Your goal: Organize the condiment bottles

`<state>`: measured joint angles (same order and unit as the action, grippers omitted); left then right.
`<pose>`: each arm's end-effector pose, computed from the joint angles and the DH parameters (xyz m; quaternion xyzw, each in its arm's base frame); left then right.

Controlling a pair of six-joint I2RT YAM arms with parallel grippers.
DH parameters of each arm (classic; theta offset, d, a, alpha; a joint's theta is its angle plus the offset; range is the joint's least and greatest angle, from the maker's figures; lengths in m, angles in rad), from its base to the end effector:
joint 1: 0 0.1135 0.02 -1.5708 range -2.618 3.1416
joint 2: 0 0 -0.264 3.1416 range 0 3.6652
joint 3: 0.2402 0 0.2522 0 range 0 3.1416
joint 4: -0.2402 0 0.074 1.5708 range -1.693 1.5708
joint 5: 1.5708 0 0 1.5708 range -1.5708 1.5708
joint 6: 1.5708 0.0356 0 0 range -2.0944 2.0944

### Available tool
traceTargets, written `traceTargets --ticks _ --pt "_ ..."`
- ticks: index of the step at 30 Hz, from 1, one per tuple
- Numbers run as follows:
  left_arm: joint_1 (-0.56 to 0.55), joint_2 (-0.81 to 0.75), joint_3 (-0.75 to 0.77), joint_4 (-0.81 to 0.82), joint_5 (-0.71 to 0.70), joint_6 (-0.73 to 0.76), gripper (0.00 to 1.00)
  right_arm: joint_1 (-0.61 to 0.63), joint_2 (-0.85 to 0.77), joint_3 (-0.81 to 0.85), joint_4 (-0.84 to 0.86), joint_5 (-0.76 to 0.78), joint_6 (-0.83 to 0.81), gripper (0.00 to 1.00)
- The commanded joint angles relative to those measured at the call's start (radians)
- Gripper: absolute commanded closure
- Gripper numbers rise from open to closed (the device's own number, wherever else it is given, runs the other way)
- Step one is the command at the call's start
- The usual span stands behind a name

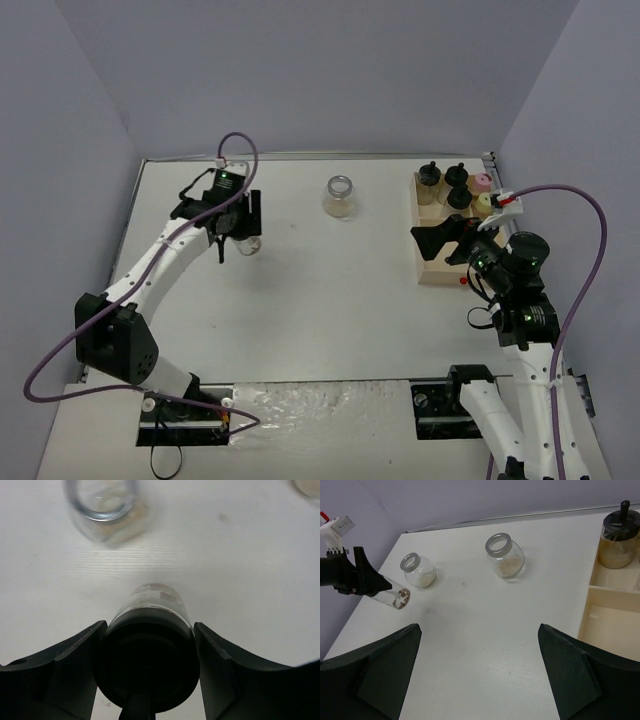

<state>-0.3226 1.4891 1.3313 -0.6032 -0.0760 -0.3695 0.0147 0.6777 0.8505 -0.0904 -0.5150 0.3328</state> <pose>0.3130 -0.1018 0.3219 -0.0365 0.9179 -0.1007 0.3822 0.1497 0.0197 0.3889 -0.0812 0.6764 0.2929 0.6708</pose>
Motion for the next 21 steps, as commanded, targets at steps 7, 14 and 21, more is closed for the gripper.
traceTargets --ticks 7,14,21 --pt "-0.345 0.159 0.235 0.007 -0.023 -0.041 1.00 0.008 -0.018 0.000 -0.007 -0.027 -0.018 0.00" --pt "-0.417 0.329 0.327 0.055 -0.025 -0.031 1.00 0.008 -0.024 -0.010 -0.031 -0.023 -0.023 0.00" --pt "-0.443 0.406 0.362 0.063 -0.061 -0.029 0.92 0.008 -0.033 -0.023 -0.055 -0.017 -0.040 0.00"
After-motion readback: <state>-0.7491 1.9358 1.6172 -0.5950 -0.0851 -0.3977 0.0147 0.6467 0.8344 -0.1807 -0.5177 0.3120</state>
